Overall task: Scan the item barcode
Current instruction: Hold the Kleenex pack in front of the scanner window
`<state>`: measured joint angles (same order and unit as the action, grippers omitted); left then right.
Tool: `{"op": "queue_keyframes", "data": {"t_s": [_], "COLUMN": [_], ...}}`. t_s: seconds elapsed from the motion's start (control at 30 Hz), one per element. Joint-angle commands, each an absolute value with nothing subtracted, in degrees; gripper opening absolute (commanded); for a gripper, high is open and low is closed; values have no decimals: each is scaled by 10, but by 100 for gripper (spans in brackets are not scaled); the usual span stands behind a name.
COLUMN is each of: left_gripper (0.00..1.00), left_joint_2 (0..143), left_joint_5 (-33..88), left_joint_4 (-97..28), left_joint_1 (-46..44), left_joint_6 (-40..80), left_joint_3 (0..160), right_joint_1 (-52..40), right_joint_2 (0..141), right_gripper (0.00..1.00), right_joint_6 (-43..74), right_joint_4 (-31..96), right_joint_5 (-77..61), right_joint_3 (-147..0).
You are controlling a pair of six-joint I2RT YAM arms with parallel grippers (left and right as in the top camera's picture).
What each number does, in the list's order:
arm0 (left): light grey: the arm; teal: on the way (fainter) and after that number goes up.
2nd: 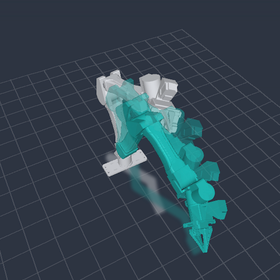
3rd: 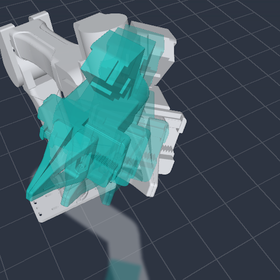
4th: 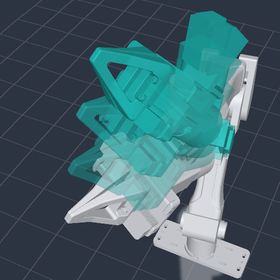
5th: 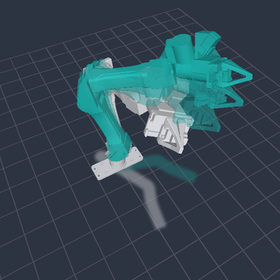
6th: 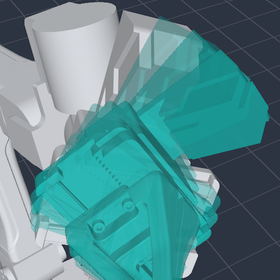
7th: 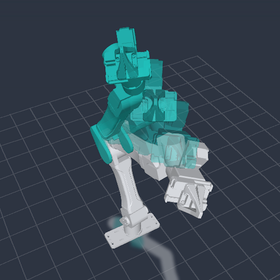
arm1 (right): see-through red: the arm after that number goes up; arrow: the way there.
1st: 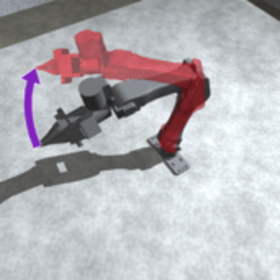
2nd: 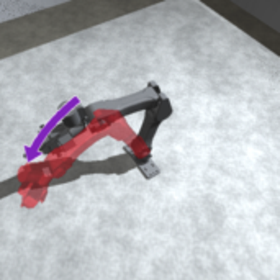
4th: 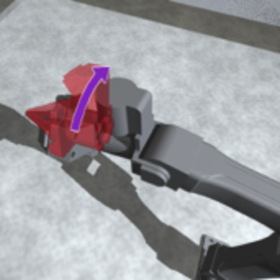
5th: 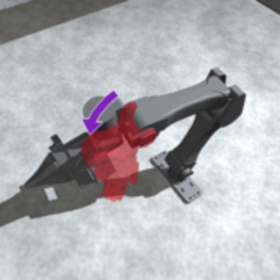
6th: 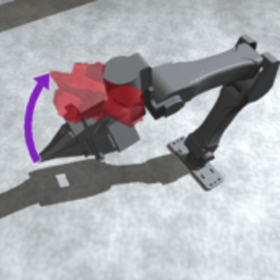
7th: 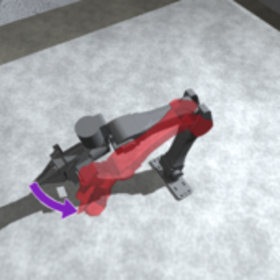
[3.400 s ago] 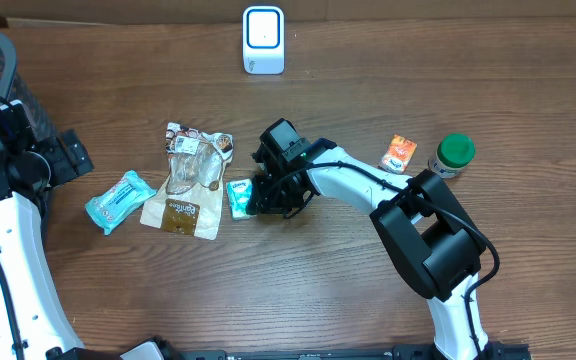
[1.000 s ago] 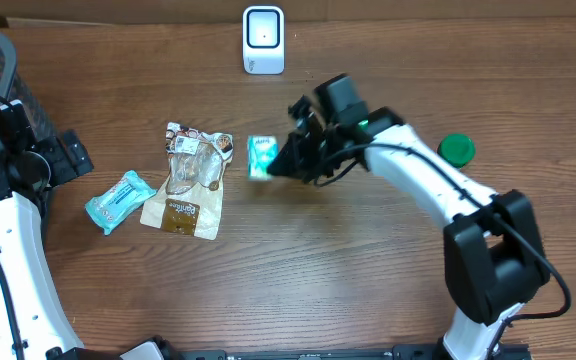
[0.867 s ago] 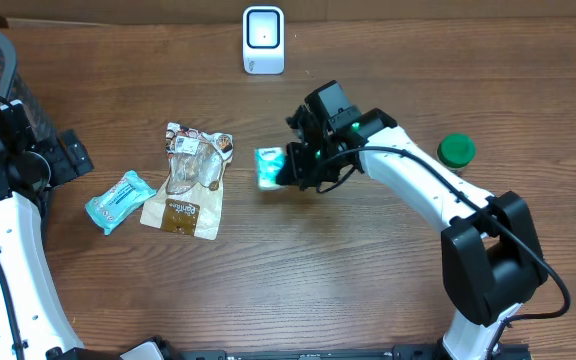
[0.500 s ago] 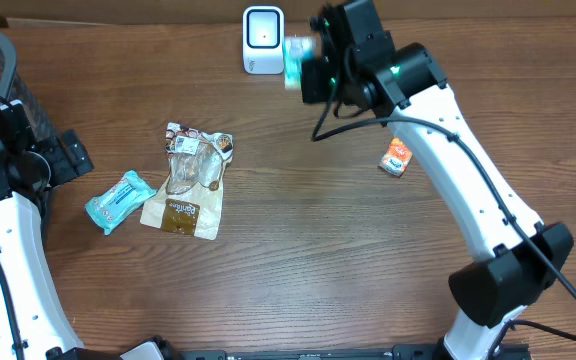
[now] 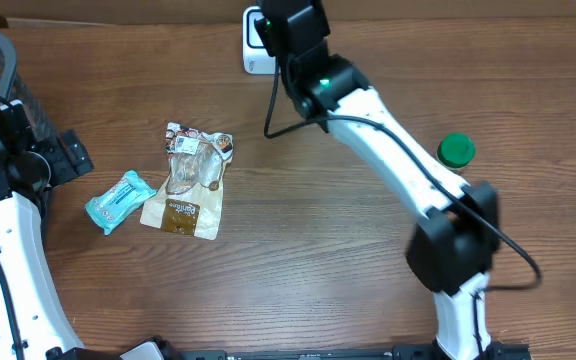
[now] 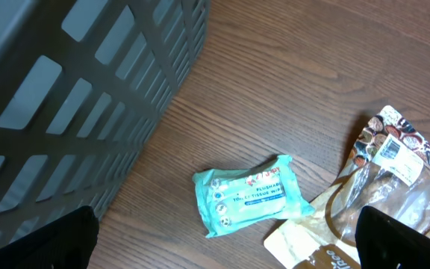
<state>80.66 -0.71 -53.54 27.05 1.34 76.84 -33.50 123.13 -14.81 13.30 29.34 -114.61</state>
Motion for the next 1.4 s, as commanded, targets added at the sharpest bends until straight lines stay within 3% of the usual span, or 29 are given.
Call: {"op": "queue_keyframes", "data": {"t_s": [0.0,0.17,0.47,1.37], "left_gripper": [99,100,100,100], "left_joint_2": [799,799,799,799], "left_joint_5": [-15,-15,-15,-15], "left_joint_4": [-533,-533,-533,-533], "left_joint_1": [277,277,277,277], "left_joint_6": [17,17,17,17], "left_joint_3": [770,770,770,770], "right_joint_1": [-327,-327,-325,-329], "right_joint_2": [1288,1362,1461,1443], "right_gripper": [4,4,4,4], "right_joint_6": [-288,-451,-603,-601], "right_joint_4": [72,-40,-119,-144], "right_joint_5": [314,315,310,394], "right_joint_3": [-1151,-1151,-1151,-1152]}}
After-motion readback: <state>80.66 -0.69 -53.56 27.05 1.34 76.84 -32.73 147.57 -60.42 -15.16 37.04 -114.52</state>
